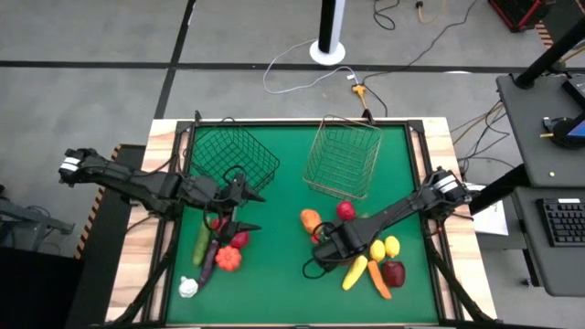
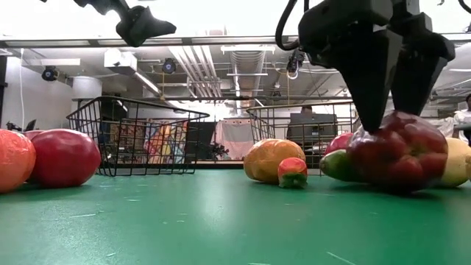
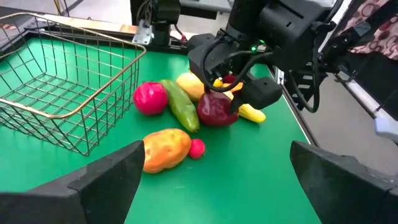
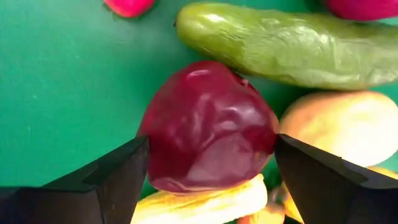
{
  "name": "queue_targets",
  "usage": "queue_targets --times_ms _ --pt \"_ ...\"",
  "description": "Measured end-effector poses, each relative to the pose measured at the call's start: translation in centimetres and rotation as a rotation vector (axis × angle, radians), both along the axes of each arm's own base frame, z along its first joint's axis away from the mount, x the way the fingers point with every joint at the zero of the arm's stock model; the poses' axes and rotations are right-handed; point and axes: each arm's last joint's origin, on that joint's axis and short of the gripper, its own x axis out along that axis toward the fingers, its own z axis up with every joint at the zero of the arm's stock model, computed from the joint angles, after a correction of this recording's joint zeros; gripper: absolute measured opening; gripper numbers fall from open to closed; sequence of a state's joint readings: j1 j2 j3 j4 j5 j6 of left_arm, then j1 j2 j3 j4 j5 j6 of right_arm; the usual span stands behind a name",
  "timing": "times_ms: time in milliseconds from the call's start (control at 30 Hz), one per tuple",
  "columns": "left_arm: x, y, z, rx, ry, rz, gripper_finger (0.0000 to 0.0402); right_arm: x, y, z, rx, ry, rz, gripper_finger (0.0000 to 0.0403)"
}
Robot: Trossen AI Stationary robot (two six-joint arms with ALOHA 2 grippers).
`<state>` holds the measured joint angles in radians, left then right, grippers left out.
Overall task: Sort produce into baskets
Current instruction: Put the left apple into the gold wire basket
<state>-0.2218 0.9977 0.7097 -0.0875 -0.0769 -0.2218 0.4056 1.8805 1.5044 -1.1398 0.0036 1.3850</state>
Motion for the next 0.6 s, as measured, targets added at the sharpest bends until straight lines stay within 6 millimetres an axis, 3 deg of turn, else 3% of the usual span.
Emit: queue_targets --times_ms 233,600 --pt "-0.01 0.0 -0.03 0.0 0.001 0.0 0.0384 0.21 -0.03 -0.32 0.013 -0.011 0.031 0.0367" --pt "-0.01 0.0 -0.03 -0.002 0.002 0.002 0.0384 0.63 -0.46 -0.83 0.015 -0.052 0.052 0.0364"
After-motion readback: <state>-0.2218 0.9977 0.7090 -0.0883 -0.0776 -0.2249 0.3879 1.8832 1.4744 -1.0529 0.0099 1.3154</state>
